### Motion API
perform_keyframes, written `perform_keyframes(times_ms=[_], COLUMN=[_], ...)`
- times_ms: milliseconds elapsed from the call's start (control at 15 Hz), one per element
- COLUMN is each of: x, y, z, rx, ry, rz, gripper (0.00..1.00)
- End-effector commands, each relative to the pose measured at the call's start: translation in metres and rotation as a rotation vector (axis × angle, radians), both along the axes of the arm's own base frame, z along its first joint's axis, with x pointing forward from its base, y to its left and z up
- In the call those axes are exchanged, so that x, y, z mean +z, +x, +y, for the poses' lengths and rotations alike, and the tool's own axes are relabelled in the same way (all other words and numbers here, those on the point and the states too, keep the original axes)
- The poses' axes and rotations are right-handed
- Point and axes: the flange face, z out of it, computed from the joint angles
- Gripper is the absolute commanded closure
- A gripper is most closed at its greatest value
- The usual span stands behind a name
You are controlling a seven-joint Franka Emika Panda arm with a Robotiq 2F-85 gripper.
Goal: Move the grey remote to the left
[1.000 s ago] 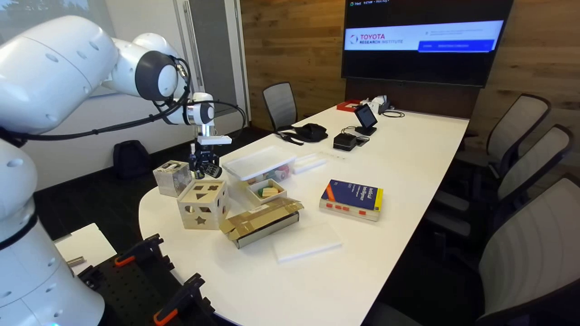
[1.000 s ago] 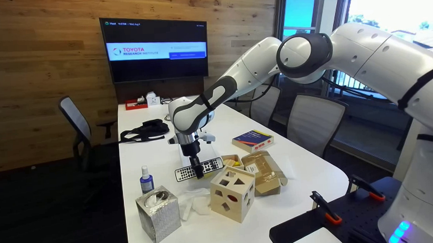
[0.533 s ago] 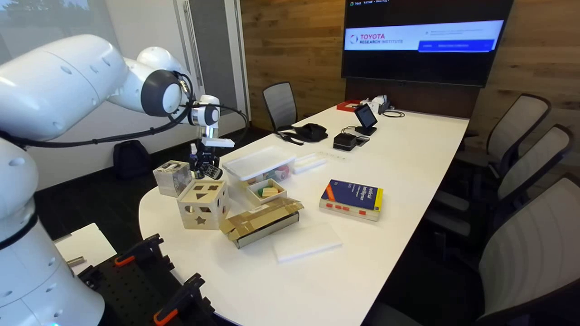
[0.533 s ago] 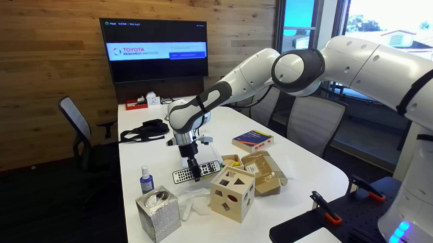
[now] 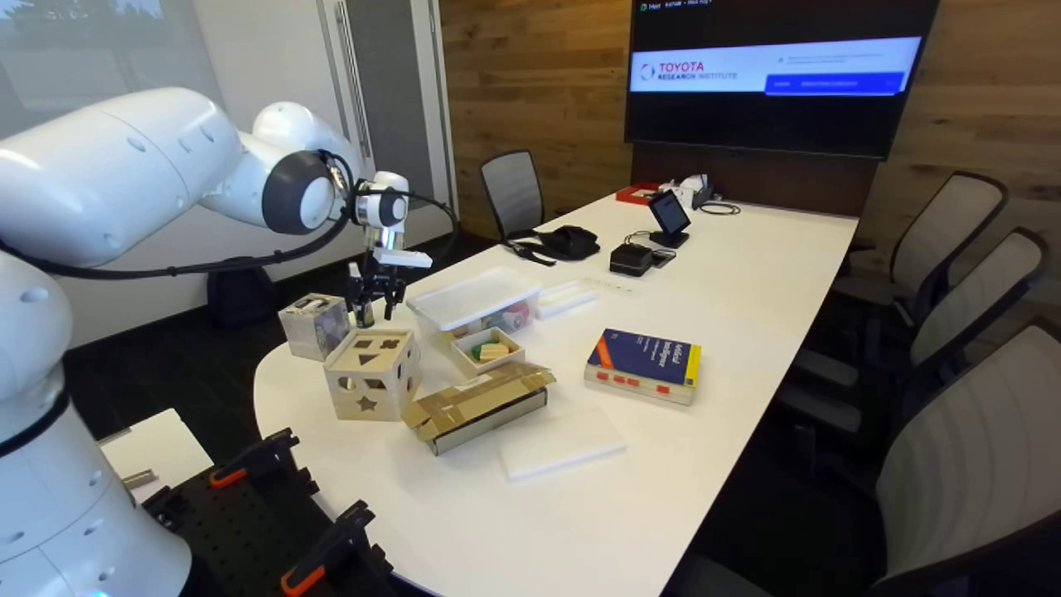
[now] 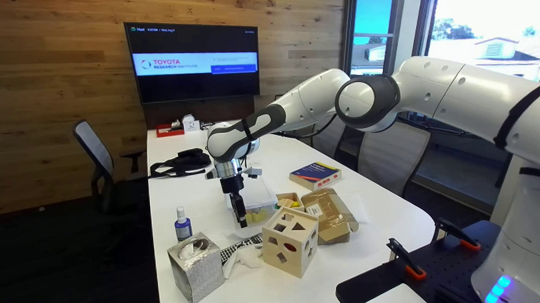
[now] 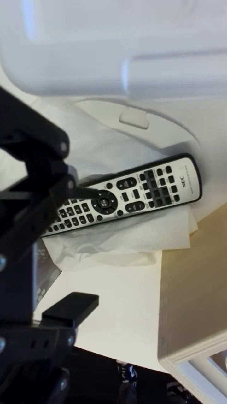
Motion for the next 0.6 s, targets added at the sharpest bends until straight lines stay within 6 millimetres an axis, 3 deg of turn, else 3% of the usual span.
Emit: perform_keyframes(times_ms=[0,267,533], x=[0.01,0.023,0.04], y=[0.008,0.016,0.028], z=[0.0,-0.013,-0.049], rx=[-0.007,-0.078,-0.287], ry=[0.014,-0.036,-0.133], rz=[-0.004,-0.04,-0.095], gripper=[0.0,0.0,0.0])
